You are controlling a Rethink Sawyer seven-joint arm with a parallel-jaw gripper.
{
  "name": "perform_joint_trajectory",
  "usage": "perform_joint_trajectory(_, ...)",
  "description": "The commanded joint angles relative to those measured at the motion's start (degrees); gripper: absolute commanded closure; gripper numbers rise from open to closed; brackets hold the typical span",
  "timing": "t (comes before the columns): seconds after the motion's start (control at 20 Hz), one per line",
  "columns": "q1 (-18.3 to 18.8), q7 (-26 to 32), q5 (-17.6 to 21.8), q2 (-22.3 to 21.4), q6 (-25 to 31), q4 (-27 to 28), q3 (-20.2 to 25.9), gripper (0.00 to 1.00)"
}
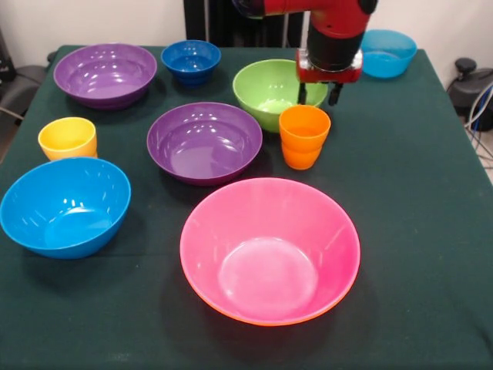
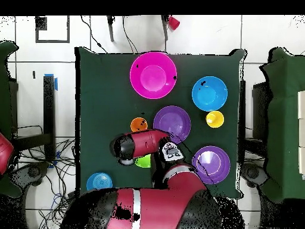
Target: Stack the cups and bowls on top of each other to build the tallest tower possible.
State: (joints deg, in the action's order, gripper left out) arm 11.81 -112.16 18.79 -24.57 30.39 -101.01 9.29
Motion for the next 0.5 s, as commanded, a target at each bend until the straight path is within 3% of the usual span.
perform_joint_trajectory(0.05, -0.17, -1.60, 0.92, 0.72, 3.72, 2.99, -0.19, 0.00)
perform_joint_trajectory(0.5, -1.53, -2.50, 1.46, 2.58, 0.10, 4.24, -1.49, 0.00)
